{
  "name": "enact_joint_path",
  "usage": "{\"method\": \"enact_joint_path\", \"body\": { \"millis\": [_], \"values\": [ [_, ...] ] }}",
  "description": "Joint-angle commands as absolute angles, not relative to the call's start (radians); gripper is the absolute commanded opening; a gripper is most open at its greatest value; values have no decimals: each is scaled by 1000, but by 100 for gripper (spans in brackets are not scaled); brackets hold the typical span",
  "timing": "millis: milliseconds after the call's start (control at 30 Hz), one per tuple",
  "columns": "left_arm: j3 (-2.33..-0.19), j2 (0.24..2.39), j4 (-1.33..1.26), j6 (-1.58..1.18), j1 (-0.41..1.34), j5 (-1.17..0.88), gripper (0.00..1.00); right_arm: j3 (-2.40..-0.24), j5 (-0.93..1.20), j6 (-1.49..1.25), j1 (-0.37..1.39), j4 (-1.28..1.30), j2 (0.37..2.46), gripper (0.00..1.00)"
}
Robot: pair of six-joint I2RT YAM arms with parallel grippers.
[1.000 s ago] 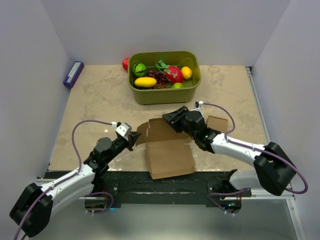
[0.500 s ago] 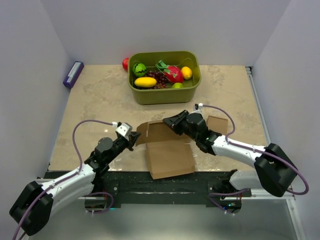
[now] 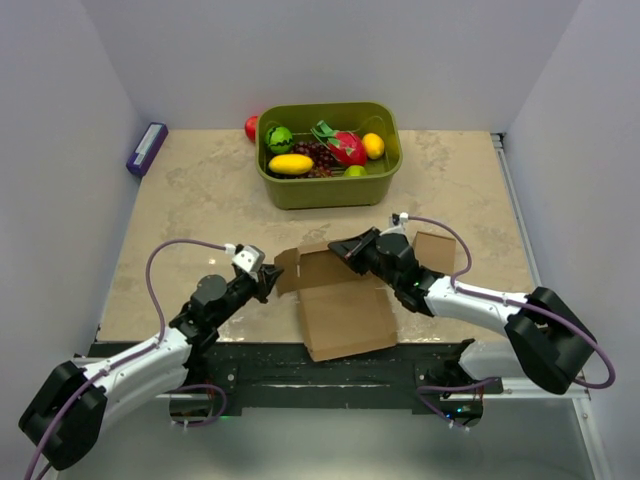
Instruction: Fold the paper box
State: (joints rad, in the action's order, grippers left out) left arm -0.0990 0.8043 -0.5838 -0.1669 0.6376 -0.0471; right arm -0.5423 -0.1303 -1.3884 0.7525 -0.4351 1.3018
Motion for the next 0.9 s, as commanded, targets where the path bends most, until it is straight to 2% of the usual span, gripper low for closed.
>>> {"method": "enact_joint_path", "body": {
  "millis": [0,33,100,133,267,400,600,767,867],
  "values": [
    [-101,775,-589,-198,640,-37,23,-511,-173,-1355,746,-433,1296,0],
    [-101,756,-578,-202,641,-38,32,-508,-172,-1356,746,-436,1293,0],
    [-104,733,-548,-213,641,-35,43,-502,-172,-1356,746,-445,1289,0],
    [-107,704,-532,-215,640,-31,52,-502,-172,-1358,746,-446,1287,0],
    [-109,612,-488,-253,640,29,66,-491,-169,-1355,746,-460,1276,0],
    [-143,580,-418,-328,640,191,71,-483,-161,-1350,746,-479,1269,0],
    [-230,769,-315,-397,635,316,74,-483,-153,-1347,747,-489,1262,0],
    [-262,913,-337,-404,634,278,74,-483,-155,-1344,746,-492,1266,0],
    [-259,963,-412,-362,634,181,73,-480,-155,-1344,746,-495,1270,0]
  ]
}}
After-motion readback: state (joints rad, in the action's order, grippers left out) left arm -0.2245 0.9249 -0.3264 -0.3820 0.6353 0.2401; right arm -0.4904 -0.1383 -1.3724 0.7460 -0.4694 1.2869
